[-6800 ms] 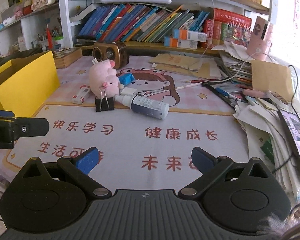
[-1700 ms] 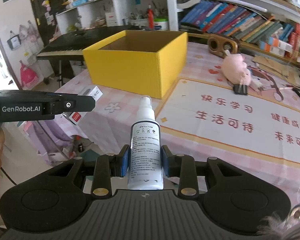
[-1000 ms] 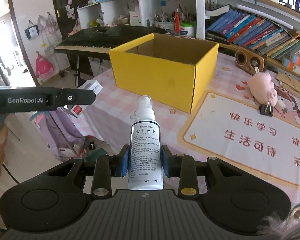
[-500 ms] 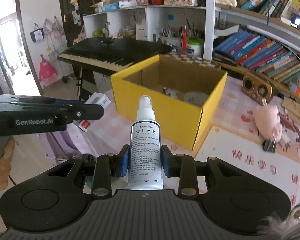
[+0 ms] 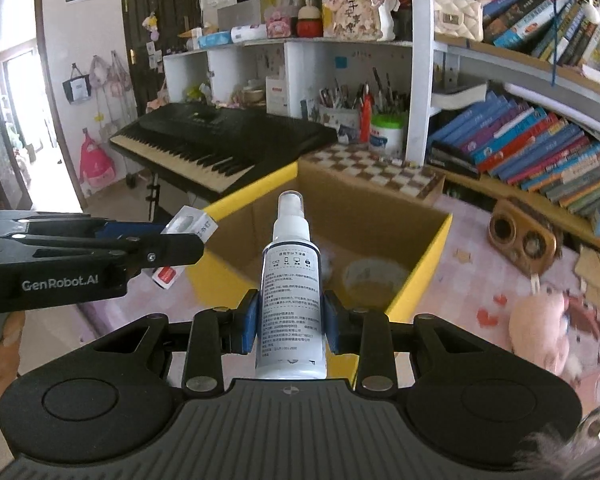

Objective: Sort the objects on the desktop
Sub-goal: 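Lift and carry the card box and spray bottle toward the yellow box with both grippers, then lower both items into the yellow box and open both grippers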

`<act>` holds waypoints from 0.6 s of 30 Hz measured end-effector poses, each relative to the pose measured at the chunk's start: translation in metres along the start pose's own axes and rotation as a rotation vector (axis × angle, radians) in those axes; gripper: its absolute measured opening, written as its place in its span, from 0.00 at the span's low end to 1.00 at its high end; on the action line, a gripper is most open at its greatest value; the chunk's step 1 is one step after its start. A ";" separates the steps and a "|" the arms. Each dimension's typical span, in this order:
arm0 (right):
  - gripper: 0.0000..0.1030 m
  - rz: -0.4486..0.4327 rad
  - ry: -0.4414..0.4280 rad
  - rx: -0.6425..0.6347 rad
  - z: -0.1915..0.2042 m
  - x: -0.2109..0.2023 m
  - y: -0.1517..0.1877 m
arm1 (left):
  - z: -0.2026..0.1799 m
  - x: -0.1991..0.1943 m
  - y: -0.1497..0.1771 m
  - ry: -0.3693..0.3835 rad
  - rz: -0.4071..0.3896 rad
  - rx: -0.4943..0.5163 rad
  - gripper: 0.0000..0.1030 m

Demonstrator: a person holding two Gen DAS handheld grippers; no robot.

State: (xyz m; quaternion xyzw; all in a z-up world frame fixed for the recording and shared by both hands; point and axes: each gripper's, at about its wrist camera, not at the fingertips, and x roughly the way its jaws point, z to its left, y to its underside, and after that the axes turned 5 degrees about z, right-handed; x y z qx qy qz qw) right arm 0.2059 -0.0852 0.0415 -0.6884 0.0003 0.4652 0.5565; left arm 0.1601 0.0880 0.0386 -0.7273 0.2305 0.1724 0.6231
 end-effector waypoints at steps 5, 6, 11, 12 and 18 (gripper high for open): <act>0.29 -0.009 -0.007 -0.020 -0.025 0.024 -0.028 | 0.002 0.029 -0.019 -0.038 0.005 0.011 0.27; 0.29 -0.008 -0.009 -0.023 -0.030 0.030 -0.034 | 0.002 0.035 -0.022 -0.044 0.012 0.014 0.27; 0.29 0.018 -0.030 -0.050 -0.048 0.061 -0.057 | 0.002 0.067 -0.029 -0.075 0.057 0.036 0.27; 0.29 0.024 -0.032 -0.058 -0.051 0.068 -0.060 | 0.003 0.074 -0.030 -0.079 0.071 0.036 0.27; 0.29 0.082 -0.050 -0.124 -0.057 0.110 -0.077 | 0.010 0.112 -0.029 -0.104 0.158 0.017 0.27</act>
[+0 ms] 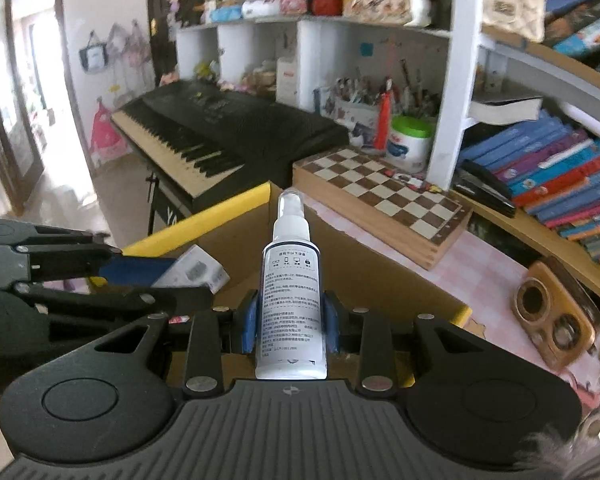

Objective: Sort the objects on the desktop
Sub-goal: 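Lower both items into the yellow box and open both grippers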

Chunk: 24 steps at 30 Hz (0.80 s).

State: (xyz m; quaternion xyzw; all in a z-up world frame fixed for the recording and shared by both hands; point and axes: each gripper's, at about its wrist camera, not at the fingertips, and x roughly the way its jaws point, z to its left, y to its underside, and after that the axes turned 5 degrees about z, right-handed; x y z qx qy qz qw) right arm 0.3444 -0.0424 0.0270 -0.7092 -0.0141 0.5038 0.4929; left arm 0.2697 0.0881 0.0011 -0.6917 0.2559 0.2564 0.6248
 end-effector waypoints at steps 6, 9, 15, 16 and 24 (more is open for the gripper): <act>0.29 0.086 -0.033 -0.057 -0.010 0.041 -0.012 | 0.000 0.026 0.006 -0.006 0.086 0.011 0.27; 0.29 0.138 -0.058 -0.082 -0.012 0.060 -0.014 | -0.002 0.038 0.010 -0.006 0.131 0.024 0.27; 0.29 0.212 -0.072 -0.144 -0.011 0.091 -0.020 | -0.004 0.055 0.016 -0.015 0.199 0.055 0.27; 0.29 0.229 -0.078 -0.152 -0.011 0.096 -0.022 | -0.005 0.057 0.016 -0.012 0.203 0.055 0.27; 0.29 0.352 -0.087 -0.270 -0.001 0.128 -0.027 | -0.006 0.062 0.016 -0.013 0.211 0.057 0.27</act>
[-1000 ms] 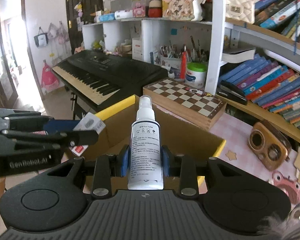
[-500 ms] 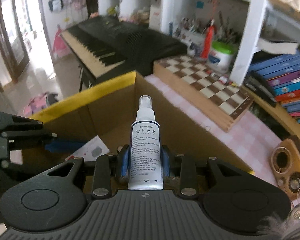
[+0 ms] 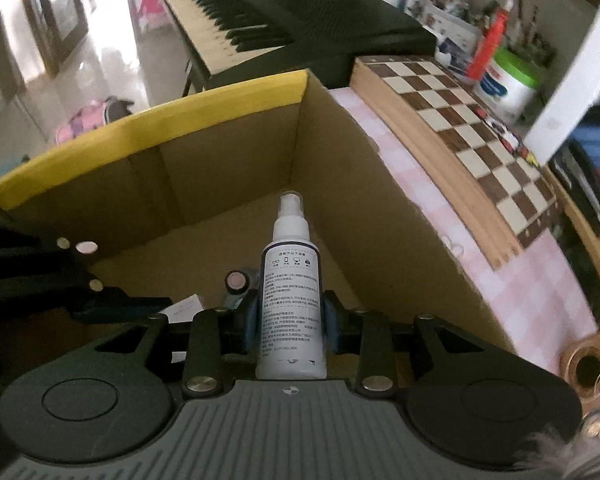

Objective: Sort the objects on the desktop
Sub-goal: 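Lower both items into the yellow box and open both grippers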

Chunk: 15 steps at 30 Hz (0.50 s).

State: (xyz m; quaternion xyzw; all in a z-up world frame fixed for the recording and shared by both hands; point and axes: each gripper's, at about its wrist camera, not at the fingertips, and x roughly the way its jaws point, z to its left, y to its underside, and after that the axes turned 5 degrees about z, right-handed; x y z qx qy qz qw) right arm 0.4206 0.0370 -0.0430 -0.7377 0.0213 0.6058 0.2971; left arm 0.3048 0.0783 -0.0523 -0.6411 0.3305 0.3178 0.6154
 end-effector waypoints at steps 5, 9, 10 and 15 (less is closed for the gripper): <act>0.30 -0.006 0.019 0.000 0.001 0.007 -0.006 | 0.000 0.001 0.000 0.002 0.000 -0.003 0.28; 0.34 -0.019 0.034 0.015 0.001 0.005 -0.006 | 0.001 -0.004 0.001 0.010 -0.028 -0.014 0.29; 0.38 -0.028 0.041 0.020 0.001 0.003 -0.006 | 0.001 -0.007 0.002 0.010 -0.040 -0.013 0.31; 0.47 -0.112 0.040 0.084 -0.002 -0.020 0.000 | -0.002 -0.027 0.001 -0.023 -0.119 -0.010 0.60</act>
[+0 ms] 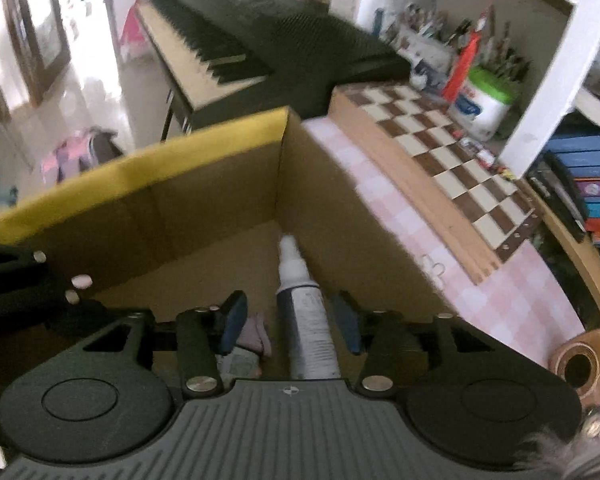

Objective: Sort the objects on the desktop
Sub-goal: 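Lower both items into the yellow box and open both grippers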

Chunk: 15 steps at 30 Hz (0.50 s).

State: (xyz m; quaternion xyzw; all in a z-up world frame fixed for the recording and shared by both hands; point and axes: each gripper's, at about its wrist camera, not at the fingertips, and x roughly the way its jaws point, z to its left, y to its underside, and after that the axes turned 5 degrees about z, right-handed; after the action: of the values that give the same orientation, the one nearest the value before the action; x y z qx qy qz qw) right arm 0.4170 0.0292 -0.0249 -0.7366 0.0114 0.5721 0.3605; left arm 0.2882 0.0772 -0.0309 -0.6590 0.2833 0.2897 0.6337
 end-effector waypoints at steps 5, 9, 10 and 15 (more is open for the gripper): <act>0.49 -0.100 0.015 0.117 -0.001 -0.032 0.012 | 0.000 -0.028 0.001 -0.016 -0.090 -0.008 0.65; 0.50 -0.172 0.051 0.175 0.000 -0.058 0.022 | 0.003 -0.047 0.004 -0.023 -0.141 -0.025 0.66; 0.50 -0.190 0.061 0.191 0.000 -0.064 0.026 | 0.004 -0.051 0.006 -0.026 -0.152 -0.029 0.68; 0.50 -0.268 0.115 0.281 0.002 -0.097 0.050 | 0.012 -0.074 0.013 -0.054 -0.207 -0.065 0.73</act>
State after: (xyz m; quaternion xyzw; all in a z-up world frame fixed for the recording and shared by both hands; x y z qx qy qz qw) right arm 0.3607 -0.0452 0.0319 -0.7055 0.0137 0.4689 0.5312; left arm 0.2284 0.0894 0.0147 -0.6968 0.1869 0.2493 0.6460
